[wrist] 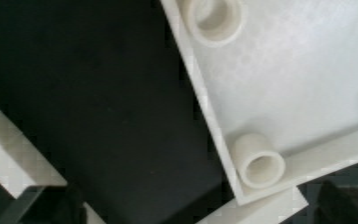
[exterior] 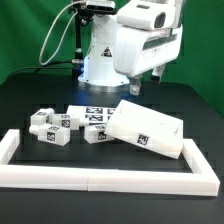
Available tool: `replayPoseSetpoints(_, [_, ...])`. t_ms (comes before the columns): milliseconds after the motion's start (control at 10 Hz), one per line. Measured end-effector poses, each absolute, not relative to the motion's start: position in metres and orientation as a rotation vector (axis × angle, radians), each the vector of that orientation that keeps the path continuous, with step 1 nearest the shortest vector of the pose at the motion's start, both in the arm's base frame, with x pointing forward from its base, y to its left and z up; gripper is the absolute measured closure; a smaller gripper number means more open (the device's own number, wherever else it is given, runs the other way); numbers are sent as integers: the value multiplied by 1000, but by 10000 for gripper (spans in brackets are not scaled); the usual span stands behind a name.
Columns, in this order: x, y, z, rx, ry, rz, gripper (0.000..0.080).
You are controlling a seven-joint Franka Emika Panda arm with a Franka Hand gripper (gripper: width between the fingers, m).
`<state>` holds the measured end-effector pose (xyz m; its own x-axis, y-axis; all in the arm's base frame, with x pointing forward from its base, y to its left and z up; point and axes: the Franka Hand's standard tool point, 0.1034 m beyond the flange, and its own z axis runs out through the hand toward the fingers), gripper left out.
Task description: Assemble one leg
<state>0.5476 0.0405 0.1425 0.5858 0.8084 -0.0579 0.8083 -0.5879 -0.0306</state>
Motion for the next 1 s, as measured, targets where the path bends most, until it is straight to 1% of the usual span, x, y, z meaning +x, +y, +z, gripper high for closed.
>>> replayPoseSetpoints(600, [547, 40, 141, -2797, -1423, 105, 150])
replayPoseSetpoints(700, [544, 27, 140, -2746, -1516, 109, 150])
replayPoseSetpoints(800, [533, 9, 134, -2709, -1574, 122, 150])
replayPoseSetpoints(900, [522, -9, 125, -2632, -1694, 105, 150])
replayPoseSetpoints(1000, [513, -23, 115, -2607, -1712, 77, 150])
